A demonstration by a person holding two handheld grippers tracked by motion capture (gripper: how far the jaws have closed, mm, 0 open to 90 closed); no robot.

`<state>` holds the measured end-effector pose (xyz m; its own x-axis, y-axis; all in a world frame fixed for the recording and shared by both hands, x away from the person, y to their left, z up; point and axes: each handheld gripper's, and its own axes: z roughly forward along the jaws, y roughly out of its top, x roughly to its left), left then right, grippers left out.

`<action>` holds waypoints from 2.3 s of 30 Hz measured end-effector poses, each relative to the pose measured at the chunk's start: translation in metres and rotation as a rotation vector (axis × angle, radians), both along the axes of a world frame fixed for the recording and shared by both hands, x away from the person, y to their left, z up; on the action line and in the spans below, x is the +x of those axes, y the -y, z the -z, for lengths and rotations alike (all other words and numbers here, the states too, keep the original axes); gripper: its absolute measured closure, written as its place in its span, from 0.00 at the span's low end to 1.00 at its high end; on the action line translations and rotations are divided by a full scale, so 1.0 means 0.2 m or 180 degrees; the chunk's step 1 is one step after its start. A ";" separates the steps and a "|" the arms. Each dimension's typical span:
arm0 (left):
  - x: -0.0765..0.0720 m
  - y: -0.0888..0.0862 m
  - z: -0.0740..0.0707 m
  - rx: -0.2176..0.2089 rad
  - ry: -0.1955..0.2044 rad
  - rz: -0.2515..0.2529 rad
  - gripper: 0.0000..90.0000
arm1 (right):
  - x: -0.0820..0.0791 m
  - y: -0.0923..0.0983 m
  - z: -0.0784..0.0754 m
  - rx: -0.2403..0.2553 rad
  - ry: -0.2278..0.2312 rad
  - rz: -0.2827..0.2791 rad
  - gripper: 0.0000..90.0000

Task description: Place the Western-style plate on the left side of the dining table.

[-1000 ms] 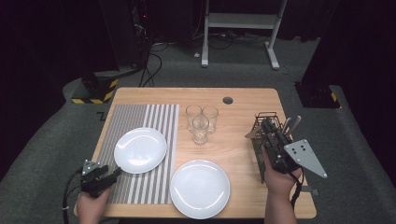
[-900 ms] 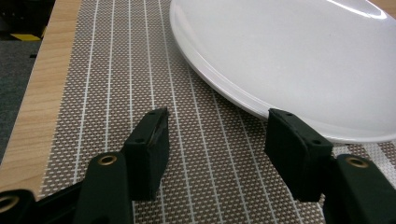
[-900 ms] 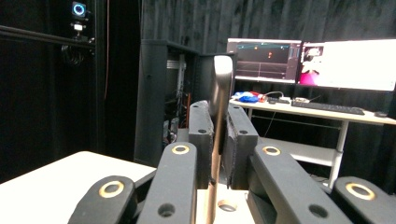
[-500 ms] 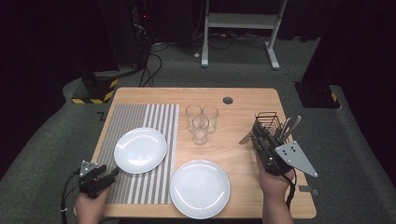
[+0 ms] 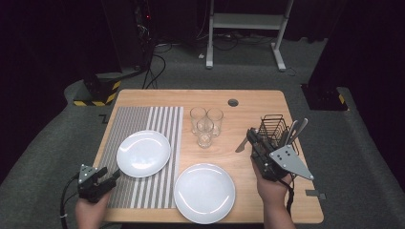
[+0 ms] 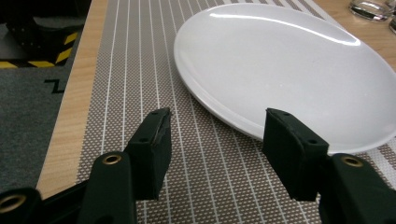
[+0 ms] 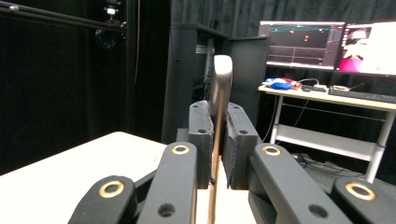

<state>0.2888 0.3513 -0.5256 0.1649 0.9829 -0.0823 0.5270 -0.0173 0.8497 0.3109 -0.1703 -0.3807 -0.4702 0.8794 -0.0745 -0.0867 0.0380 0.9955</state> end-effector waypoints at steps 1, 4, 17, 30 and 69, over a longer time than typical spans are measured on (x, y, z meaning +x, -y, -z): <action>0.00 0.01 -0.01 0.0031 0.0019 0.0000 0.48 | 0.00 -0.01 0.00 0.0001 0.0003 -0.0010 0.93; -0.01 0.03 -0.04 0.0019 0.0100 0.0043 0.48 | 0.00 -0.01 0.00 0.0029 -0.0010 -0.0067 0.93; 0.02 0.15 -0.17 0.0156 0.0249 0.0155 0.48 | -0.01 -0.05 0.01 0.0032 -0.0046 -0.0180 0.93; 0.14 0.22 -0.32 0.0102 0.0410 0.0440 0.45 | -0.03 -0.09 0.00 0.0070 -0.0035 -0.0313 0.92; 0.10 0.24 -0.34 0.0013 0.0507 0.0644 0.46 | 0.03 -0.57 0.01 0.0053 -0.0281 -0.0882 0.92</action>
<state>0.3097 0.3037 -0.4586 0.3689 0.9288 -0.0357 0.3719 -0.1123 0.9214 0.3161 -0.0554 -0.3818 -0.6967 0.7173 -0.0093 -0.0045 0.0085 1.0000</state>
